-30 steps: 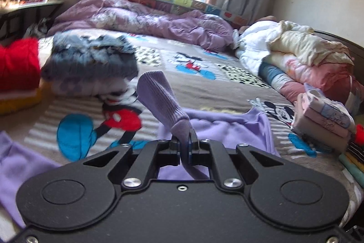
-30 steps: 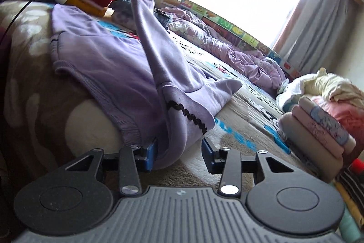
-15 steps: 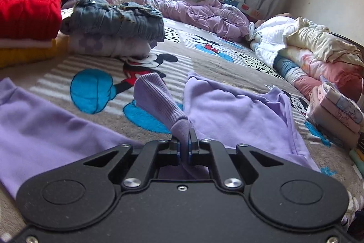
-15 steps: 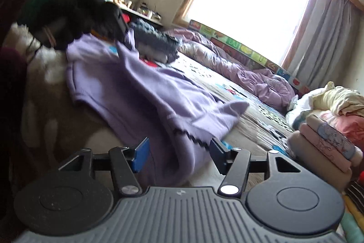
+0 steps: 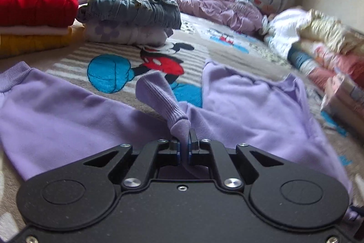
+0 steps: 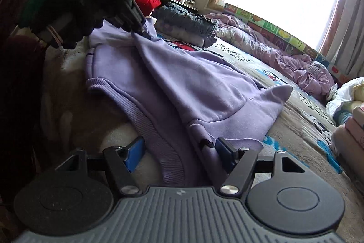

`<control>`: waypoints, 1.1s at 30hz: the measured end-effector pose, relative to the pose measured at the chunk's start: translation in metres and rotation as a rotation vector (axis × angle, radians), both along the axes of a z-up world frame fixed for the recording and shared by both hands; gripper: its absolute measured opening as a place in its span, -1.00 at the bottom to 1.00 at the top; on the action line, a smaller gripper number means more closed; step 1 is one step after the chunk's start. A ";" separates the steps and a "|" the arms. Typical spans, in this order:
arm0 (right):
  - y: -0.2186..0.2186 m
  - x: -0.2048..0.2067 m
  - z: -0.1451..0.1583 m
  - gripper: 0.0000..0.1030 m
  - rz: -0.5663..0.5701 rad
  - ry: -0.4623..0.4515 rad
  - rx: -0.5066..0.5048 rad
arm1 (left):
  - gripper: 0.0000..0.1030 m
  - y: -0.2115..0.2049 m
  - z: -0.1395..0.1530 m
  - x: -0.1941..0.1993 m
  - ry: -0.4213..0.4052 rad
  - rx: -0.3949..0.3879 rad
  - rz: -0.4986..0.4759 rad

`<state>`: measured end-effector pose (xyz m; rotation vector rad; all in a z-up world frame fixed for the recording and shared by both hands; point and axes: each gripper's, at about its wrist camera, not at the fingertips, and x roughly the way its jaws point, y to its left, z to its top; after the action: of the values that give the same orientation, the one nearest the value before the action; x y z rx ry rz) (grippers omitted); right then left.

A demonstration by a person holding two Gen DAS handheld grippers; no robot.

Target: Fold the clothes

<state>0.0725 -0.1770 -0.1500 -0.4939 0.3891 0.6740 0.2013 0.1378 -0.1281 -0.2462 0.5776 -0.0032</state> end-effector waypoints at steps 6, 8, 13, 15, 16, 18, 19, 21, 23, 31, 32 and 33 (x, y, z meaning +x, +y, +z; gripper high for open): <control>-0.002 0.000 0.001 0.35 0.006 0.015 0.014 | -0.61 0.005 -0.003 0.001 0.054 0.022 0.012; -0.002 0.000 0.001 0.39 0.009 0.019 0.020 | -0.44 0.010 0.007 -0.004 0.048 0.030 0.047; -0.003 0.001 0.002 0.48 0.026 0.041 0.032 | -0.41 0.010 0.042 -0.013 -0.008 0.096 0.126; -0.003 0.002 0.002 0.49 0.033 0.049 0.036 | -0.40 -0.002 0.059 -0.006 -0.034 0.117 0.095; -0.003 0.002 0.003 0.50 0.037 0.053 0.037 | -0.40 -0.010 0.067 0.000 -0.046 0.124 0.066; -0.004 0.002 0.003 0.50 0.044 0.060 0.041 | -0.40 -0.039 0.079 0.016 -0.064 0.137 -0.022; -0.004 0.002 0.004 0.50 0.046 0.060 0.043 | -0.40 -0.053 0.083 0.026 -0.068 0.134 -0.069; -0.004 0.003 0.005 0.50 0.049 0.059 0.047 | -0.41 -0.080 0.085 0.049 -0.064 0.115 -0.151; -0.008 0.006 0.008 0.50 0.048 0.074 0.079 | -0.39 -0.107 0.085 0.072 -0.052 0.091 -0.231; -0.017 0.016 0.015 0.49 0.018 0.072 0.179 | -0.20 -0.190 0.084 0.155 0.027 0.064 -0.422; -0.018 0.018 0.016 0.49 0.010 0.065 0.198 | -0.20 -0.197 0.083 0.163 0.037 0.069 -0.441; -0.019 0.019 0.017 0.49 0.001 0.059 0.217 | -0.20 -0.204 0.082 0.172 0.046 0.072 -0.455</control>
<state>0.0920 -0.1962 -0.1325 -0.2689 0.3662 0.7236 0.3730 -0.0664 -0.0463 -0.0409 0.6687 -0.4170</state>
